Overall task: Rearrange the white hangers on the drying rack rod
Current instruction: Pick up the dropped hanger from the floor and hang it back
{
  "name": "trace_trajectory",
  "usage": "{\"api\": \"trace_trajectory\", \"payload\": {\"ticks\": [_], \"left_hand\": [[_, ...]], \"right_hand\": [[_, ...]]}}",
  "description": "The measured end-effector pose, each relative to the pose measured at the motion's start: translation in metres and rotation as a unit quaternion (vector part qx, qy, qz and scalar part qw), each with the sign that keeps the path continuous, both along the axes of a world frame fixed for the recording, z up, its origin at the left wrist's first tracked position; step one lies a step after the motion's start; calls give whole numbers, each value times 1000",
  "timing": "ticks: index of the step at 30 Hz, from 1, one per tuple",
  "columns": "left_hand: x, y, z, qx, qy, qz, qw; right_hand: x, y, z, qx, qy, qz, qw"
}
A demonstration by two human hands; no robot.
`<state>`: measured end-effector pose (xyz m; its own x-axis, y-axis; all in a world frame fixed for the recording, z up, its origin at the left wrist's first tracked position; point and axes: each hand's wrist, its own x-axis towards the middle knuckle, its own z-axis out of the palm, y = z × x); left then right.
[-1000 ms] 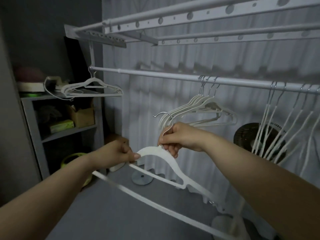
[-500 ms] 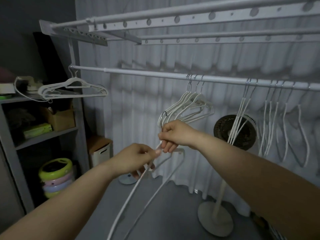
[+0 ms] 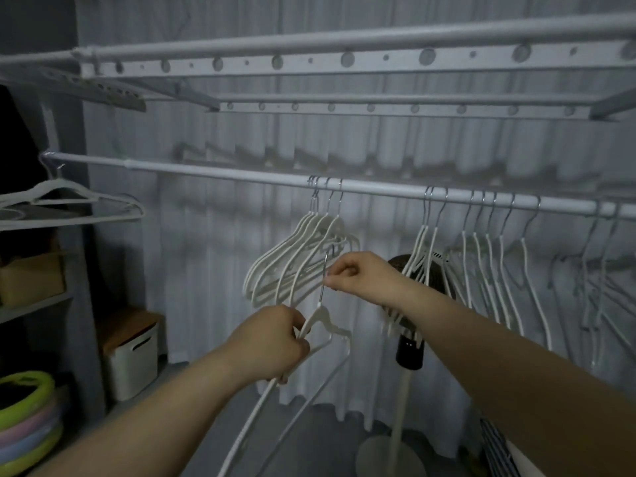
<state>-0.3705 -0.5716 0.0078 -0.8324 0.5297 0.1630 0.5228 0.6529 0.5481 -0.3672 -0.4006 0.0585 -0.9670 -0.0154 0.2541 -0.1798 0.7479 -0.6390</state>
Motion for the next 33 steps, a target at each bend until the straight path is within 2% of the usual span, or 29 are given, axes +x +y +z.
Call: {"api": "trace_trajectory", "payload": {"ticks": [4, 7, 11, 15, 21, 26, 33], "left_hand": [[-24, 32, 21, 2, -2, 1, 1000], [-44, 58, 39, 13, 35, 13, 999], [-69, 94, 63, 70, 58, 26, 996], [-89, 126, 79, 99, 67, 36, 992], [-105, 163, 88, 68, 107, 61, 990], [-116, 189, 86, 79, 32, 18, 996], [-122, 210, 81, 97, -12, -31, 995]], "right_hand": [[-17, 55, 14, 98, 59, -53, 992], [-33, 98, 29, 231, 136, -158, 950], [-52, 141, 49, 290, 230, -236, 898], [-70, 168, 59, 346, 236, -252, 872], [-78, 185, 63, 357, 208, -243, 878], [-80, 193, 61, 359, 223, -232, 876], [-85, 193, 64, 328, 252, -217, 884]]}}
